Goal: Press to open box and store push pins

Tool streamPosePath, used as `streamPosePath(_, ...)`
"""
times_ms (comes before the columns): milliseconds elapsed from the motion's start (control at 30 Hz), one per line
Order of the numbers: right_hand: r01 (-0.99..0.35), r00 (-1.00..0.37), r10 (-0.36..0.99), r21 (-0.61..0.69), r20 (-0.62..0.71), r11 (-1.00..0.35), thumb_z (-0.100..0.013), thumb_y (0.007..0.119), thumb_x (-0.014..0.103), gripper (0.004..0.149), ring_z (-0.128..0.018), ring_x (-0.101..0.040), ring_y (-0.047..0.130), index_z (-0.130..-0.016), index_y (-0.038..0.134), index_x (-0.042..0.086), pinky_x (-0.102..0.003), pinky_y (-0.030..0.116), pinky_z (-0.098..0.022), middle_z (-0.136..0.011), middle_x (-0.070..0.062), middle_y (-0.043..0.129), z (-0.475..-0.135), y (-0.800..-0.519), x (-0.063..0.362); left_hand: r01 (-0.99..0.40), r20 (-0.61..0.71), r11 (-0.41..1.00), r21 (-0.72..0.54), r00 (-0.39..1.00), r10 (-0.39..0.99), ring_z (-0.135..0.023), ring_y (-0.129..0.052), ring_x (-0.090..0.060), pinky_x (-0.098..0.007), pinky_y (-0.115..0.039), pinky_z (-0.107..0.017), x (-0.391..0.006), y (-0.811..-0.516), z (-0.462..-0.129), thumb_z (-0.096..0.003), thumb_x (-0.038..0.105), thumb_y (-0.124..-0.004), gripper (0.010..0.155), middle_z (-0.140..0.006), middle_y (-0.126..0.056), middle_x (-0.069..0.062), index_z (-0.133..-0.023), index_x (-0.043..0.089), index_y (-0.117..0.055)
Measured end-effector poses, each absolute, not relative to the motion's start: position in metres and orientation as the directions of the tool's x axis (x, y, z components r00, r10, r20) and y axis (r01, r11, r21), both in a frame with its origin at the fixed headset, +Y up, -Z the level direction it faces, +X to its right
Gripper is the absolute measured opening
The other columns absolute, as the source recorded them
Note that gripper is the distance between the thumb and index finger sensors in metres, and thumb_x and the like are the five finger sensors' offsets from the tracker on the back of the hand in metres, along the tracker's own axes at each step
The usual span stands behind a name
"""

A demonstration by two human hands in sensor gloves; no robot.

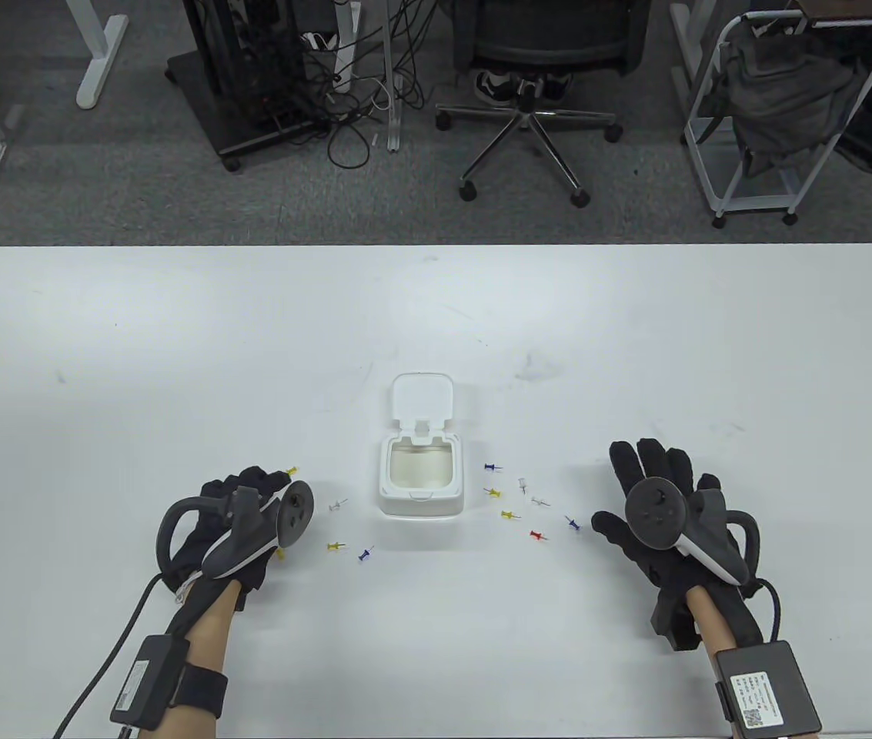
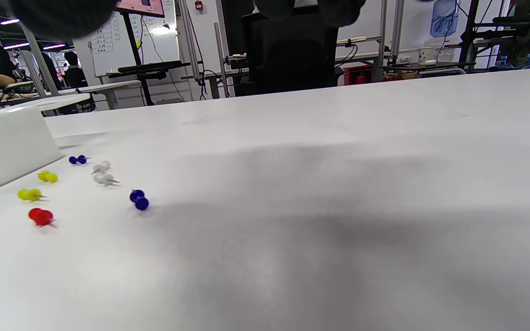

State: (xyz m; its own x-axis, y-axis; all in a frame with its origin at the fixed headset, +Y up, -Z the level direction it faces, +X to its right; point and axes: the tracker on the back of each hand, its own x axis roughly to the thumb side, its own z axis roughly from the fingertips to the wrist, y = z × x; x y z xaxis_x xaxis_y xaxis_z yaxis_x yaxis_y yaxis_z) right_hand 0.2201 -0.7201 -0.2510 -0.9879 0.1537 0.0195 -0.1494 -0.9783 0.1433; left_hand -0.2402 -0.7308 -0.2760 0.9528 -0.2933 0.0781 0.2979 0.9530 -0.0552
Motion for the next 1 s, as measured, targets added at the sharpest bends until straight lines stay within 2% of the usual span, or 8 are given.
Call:
streamPosePath(367, -0.143, -0.989, 0.147, 0.147, 0.017, -0.979, -0.043, 0.06, 0.059, 0.082, -0.109, -0.054, 0.029, -0.104, 0.014, 0.03, -0.078, 0.029, -0.07, -0.122, -0.018, 0.022, -0.251, -0.72, 0.22, 0.393, 0.083, 0.912, -0.119, 0.919, -0.386, -0.062, -0.102, -0.012, -0.046, -0.083, -0.07, -0.236, -0.755, -0.292, -0.0449, 0.051, -0.077, 0.048, -0.087, -0.093, 0.007, -0.089, 0.032, -0.082)
streamPosePath(567, -0.141, -0.989, 0.146, 0.147, 0.021, -0.979, -0.043, 0.06, 0.059, 0.082, -0.109, -0.053, 0.029, -0.104, 0.014, 0.03, -0.079, 0.029, -0.07, -0.122, -0.018, 0.022, -0.252, -0.72, 0.219, 0.441, 0.084, 0.894, -0.084, 0.897, -0.434, -0.052, -0.104, -0.009, -0.044, -0.086, -0.067, -0.232, -0.76, -0.291, -0.0444, 0.048, -0.078, 0.042, -0.079, -0.097, 0.01, -0.083, 0.032, -0.085)
streamPosePath(800, -0.141, -0.989, 0.146, 0.144, 0.023, -0.98, -0.043, 0.06, 0.059, 0.082, -0.109, -0.054, 0.029, -0.104, 0.014, 0.03, -0.078, 0.029, -0.07, -0.122, -0.018, 0.022, -0.252, -0.721, 0.22, 0.456, 0.102, 0.882, -0.118, 0.889, -0.446, -0.05, -0.101, -0.011, -0.048, -0.086, -0.066, -0.23, -0.764, -0.291, -0.0452, 0.047, -0.072, 0.043, -0.078, -0.094, 0.007, -0.084, 0.028, -0.081)
streamPosePath(1000, -0.157, -0.987, 0.16, 0.148, 0.009, -0.976, -0.043, 0.06, 0.059, 0.082, -0.109, -0.053, 0.029, -0.104, 0.013, 0.031, -0.078, 0.029, -0.07, -0.122, -0.017, 0.022, -0.253, -0.722, 0.222, 0.477, 0.112, 0.87, -0.127, 0.878, -0.465, -0.051, -0.101, -0.011, -0.048, -0.085, -0.067, -0.226, -0.762, -0.29, -0.0455, 0.047, -0.072, 0.044, -0.079, -0.094, 0.007, -0.084, 0.028, -0.081)
